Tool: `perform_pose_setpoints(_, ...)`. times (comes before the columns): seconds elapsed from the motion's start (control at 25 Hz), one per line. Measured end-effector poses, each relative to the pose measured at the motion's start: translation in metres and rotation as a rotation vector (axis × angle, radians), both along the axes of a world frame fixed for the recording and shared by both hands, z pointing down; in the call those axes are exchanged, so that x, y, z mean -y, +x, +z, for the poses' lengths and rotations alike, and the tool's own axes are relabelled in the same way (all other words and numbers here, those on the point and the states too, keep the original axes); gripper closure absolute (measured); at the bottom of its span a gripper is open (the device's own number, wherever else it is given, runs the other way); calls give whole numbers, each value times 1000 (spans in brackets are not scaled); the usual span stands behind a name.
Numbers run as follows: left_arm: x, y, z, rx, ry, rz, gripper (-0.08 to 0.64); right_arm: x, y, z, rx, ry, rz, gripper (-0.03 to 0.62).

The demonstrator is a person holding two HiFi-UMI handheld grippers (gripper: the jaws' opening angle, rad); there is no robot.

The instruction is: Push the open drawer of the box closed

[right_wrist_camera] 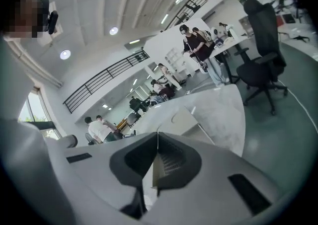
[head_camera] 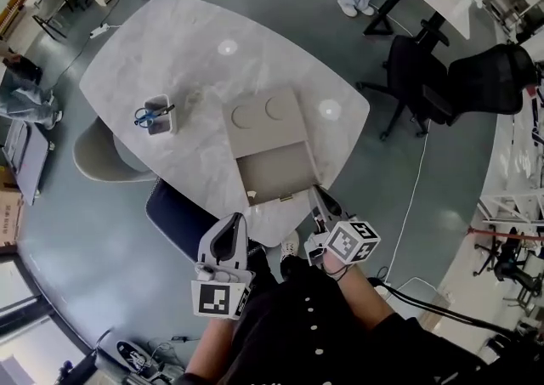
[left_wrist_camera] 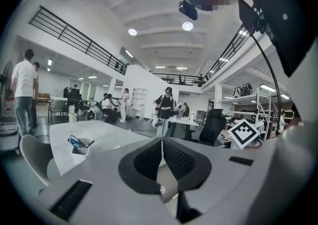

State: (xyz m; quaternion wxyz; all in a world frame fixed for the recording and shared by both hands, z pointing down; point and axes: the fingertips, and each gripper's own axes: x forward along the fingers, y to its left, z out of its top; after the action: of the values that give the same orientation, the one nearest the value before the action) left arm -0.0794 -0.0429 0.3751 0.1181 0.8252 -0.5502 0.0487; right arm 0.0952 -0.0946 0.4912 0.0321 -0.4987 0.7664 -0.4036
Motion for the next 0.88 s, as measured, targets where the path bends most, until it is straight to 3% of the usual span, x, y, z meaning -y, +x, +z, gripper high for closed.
perform_pose_setpoints(0.36,3,9,51,-23,-73,42,541,-20,-5,108,123,-273,111,594)
perform_pose_setpoints(0.52,-2,10,76,-31,-131,57,542,-28,-15,135,143,-327,110,592)
perform_pose_setpoints(0.64,-2,12,87,-44,-139,57,542,-30,-21,151,145,-360,110,541)
perform_pose_setpoints(0.88,1,8,93,-63,-108,45,541,-34,-28,170,112,-388,122,523)
